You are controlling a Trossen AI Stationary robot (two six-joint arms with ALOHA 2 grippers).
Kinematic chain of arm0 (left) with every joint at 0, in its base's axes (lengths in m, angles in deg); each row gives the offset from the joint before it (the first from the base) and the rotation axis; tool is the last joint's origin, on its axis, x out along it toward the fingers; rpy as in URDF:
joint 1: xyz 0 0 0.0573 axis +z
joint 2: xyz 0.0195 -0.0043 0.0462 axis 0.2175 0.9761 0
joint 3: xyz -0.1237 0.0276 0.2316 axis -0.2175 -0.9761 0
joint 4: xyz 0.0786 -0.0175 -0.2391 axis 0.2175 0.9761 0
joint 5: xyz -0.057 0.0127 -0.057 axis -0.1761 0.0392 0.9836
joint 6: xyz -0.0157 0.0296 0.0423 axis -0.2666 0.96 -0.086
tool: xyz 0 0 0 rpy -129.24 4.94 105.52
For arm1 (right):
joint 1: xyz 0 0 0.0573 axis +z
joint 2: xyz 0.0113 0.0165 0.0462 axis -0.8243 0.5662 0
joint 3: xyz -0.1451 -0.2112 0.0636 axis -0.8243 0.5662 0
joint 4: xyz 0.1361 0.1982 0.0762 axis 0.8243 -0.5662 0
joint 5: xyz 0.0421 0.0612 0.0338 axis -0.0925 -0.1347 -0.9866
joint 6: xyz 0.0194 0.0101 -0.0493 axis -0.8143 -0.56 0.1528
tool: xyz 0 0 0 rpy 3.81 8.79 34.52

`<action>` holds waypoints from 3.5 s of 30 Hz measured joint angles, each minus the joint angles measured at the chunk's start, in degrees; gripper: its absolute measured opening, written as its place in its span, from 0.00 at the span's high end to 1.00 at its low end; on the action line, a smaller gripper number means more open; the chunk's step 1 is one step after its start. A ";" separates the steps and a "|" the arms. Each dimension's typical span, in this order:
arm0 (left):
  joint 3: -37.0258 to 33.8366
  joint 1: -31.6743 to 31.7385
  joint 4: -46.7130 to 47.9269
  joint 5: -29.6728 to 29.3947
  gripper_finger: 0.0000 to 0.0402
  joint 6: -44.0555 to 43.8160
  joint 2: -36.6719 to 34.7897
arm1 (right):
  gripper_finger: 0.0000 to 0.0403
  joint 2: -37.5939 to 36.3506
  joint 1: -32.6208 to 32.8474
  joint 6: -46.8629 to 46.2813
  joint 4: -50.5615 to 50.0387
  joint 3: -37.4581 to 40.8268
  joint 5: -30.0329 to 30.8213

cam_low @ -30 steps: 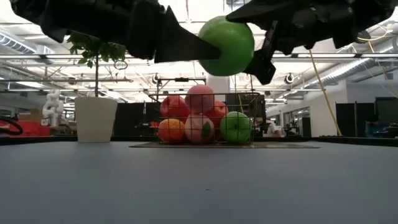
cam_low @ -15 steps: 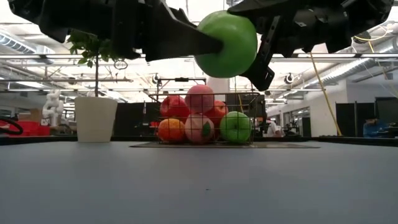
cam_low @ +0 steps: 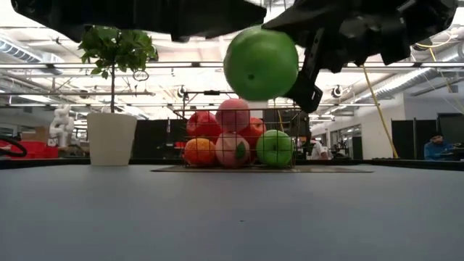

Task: Build produce basket
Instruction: Put the green apple into the wire basket

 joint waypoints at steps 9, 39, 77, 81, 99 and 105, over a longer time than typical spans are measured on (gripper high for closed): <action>1.13 -0.17 0.54 4.09 0.03 1.66 0.11 | 0.12 0.08 -0.48 -2.09 -0.69 -0.04 -1.08; 2.45 0.32 5.69 4.74 0.06 -0.95 0.18 | 0.12 -0.02 0.05 -0.50 6.33 -0.13 -6.41; 2.40 -1.49 11.81 -11.51 0.17 4.98 -5.61 | 0.11 -6.84 -4.49 22.91 -9.29 -0.33 -8.69; 2.34 -1.23 15.43 -12.64 0.21 3.60 -8.75 | 0.11 -8.51 -5.94 23.87 -11.91 -0.36 -8.52; 2.53 15.49 15.33 -6.69 0.19 -1.84 -12.72 | 0.12 -35.50 -4.53 31.15 0.11 3.66 11.60; 7.35 28.56 17.82 1.71 0.17 -11.29 -10.21 | 0.12 -33.43 -3.29 33.24 1.61 3.89 11.68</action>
